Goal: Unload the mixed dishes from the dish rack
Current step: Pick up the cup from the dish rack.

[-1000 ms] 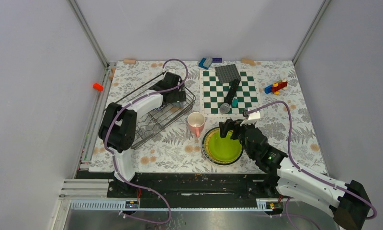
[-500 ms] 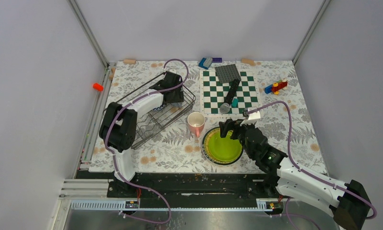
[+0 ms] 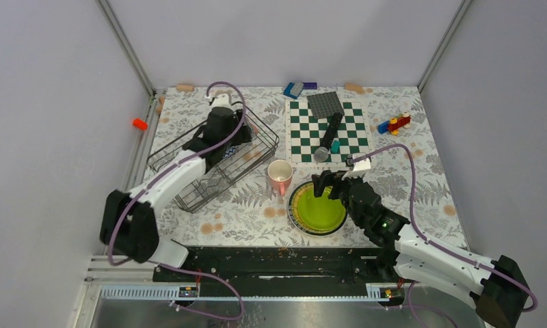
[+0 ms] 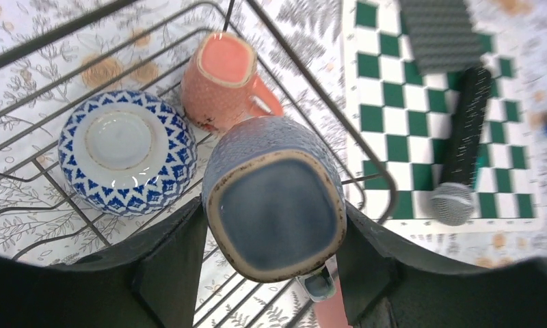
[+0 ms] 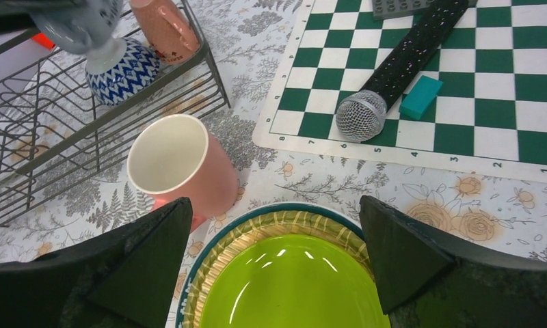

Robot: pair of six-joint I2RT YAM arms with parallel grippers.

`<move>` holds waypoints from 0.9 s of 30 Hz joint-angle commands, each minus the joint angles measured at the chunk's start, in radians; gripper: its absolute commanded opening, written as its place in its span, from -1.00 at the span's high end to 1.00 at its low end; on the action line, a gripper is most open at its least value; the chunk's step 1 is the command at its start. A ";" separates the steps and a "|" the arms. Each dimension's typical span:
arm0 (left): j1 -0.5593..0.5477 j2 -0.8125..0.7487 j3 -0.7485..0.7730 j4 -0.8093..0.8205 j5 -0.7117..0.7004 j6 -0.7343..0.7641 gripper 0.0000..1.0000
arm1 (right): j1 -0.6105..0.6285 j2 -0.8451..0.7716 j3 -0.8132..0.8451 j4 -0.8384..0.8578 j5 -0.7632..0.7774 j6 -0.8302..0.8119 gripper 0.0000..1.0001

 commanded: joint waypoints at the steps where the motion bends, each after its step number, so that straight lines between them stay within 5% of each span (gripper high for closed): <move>1: 0.004 -0.173 -0.121 0.260 -0.003 -0.043 1.00 | 0.005 0.006 0.016 0.042 -0.038 0.023 -0.99; 9: -0.009 -0.464 -0.515 0.791 0.328 -0.126 1.00 | 0.005 0.024 -0.002 0.195 -0.308 0.182 -0.99; 13: -0.033 -0.545 -0.703 1.157 0.495 -0.217 1.00 | 0.005 0.105 -0.051 0.488 -0.488 0.335 -0.99; 19: -0.083 -0.550 -0.875 1.584 0.555 -0.323 1.00 | 0.006 0.351 -0.058 0.944 -0.754 0.596 -0.83; 23: -0.145 -0.544 -0.891 1.622 0.555 -0.296 1.00 | 0.007 0.544 0.010 1.195 -0.865 0.765 -0.66; 27: -0.211 -0.563 -0.899 1.625 0.529 -0.239 1.00 | 0.007 0.645 0.082 1.222 -0.904 0.834 -0.57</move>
